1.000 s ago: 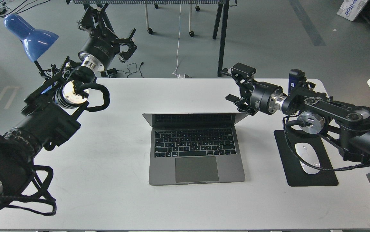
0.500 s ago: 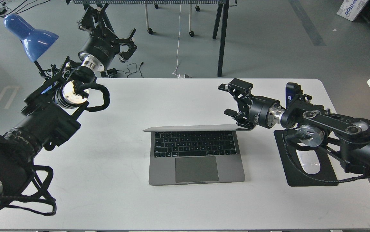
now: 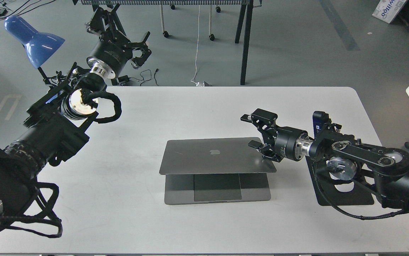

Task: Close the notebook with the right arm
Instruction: 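Push the laptop screen down toward the keyboard with the right gripper, then lift the right gripper away from the closed laptop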

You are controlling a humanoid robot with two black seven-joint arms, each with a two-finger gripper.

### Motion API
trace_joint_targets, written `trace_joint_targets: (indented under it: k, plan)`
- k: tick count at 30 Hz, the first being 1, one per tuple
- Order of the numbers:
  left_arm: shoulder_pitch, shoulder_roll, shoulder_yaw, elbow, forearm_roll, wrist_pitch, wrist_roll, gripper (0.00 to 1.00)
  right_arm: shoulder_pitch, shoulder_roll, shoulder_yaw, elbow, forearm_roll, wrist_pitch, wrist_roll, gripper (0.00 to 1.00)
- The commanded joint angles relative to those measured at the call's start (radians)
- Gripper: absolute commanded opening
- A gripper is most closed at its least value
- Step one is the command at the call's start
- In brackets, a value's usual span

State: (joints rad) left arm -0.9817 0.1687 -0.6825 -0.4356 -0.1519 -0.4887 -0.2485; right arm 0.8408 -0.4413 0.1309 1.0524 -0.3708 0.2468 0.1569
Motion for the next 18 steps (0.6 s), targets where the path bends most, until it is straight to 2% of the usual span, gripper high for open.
trace_joint_targets:
  k: [1,18]
  plan:
    - [0.0,0.0,0.001,0.0,0.0,0.0,0.0,1.0,-0.029,0.004,0.0,-0.002,-0.028,0.0,0.001,1.0]
    - [0.0,0.0,0.001,0.0,0.0,0.0,0.0,1.0,-0.135,0.013,0.001,-0.02,-0.094,-0.004,0.001,1.0]
